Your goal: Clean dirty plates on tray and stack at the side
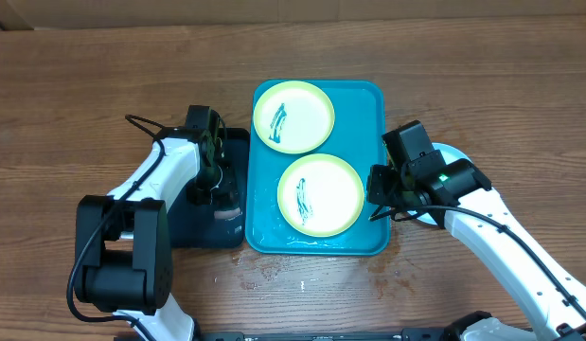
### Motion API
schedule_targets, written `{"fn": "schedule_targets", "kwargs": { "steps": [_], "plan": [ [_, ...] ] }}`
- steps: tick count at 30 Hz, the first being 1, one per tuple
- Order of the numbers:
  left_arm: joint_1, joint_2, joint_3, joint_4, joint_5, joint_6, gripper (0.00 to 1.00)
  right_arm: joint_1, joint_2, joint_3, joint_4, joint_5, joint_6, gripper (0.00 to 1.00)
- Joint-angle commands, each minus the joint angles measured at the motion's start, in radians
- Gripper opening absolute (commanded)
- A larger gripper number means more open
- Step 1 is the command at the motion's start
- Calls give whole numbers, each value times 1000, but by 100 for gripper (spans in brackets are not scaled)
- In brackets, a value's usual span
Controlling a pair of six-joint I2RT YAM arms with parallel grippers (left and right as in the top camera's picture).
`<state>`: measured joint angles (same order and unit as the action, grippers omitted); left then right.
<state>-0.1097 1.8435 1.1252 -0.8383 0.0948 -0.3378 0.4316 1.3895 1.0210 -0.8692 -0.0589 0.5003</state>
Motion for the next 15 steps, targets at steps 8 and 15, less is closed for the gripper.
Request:
{"fn": "schedule_targets", "kwargs": {
  "steps": [8,15],
  "plan": [
    [-3,-11,164,-206,-52,63,4,-3,-7,21,0,14,-4,27],
    [-4,-14,184,-210,-70,136,4,-3,-7,21,15,14,-3,27]
  ]
}}
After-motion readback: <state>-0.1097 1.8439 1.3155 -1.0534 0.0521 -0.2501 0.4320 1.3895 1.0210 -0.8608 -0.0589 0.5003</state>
